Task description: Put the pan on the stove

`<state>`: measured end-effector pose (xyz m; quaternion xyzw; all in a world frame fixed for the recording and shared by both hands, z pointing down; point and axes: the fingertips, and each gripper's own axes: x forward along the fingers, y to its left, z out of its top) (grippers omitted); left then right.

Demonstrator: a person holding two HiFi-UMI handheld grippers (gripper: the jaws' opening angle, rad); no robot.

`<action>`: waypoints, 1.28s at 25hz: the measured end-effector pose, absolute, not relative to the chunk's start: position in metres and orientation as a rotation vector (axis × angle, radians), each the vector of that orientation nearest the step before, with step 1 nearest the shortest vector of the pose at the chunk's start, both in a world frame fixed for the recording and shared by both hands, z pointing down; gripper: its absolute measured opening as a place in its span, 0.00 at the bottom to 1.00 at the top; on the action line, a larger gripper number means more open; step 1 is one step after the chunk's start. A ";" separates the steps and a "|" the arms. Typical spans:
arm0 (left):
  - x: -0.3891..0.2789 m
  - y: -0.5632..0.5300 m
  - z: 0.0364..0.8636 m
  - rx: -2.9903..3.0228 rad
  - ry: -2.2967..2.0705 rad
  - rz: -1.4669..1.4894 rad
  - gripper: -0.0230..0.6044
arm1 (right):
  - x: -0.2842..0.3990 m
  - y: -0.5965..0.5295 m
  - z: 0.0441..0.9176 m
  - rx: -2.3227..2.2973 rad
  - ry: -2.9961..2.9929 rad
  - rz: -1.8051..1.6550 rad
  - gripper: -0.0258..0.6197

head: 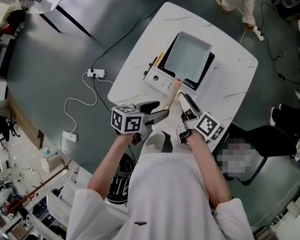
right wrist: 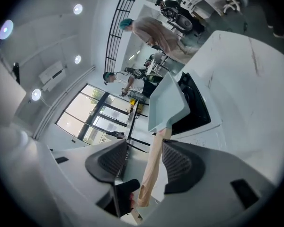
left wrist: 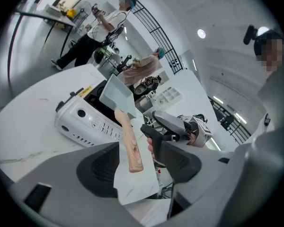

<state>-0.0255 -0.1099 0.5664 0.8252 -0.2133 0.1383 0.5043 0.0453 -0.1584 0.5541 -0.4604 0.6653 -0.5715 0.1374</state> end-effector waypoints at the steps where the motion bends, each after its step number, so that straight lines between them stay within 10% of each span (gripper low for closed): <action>1: -0.028 -0.110 0.560 2.014 -0.558 0.333 0.49 | 0.049 -0.157 0.548 -1.347 1.952 -1.628 0.38; 13: -0.034 -0.091 0.450 2.326 -0.908 0.334 0.36 | 0.076 -0.118 0.431 -1.399 2.538 -1.077 0.30; 24: -0.045 -0.057 0.371 2.434 -1.212 0.253 0.04 | 0.129 -0.069 0.366 -1.572 2.808 -0.644 0.08; 32: -0.035 -0.038 0.362 2.455 -1.251 0.270 0.04 | 0.128 -0.033 0.348 -1.619 2.879 -0.423 0.05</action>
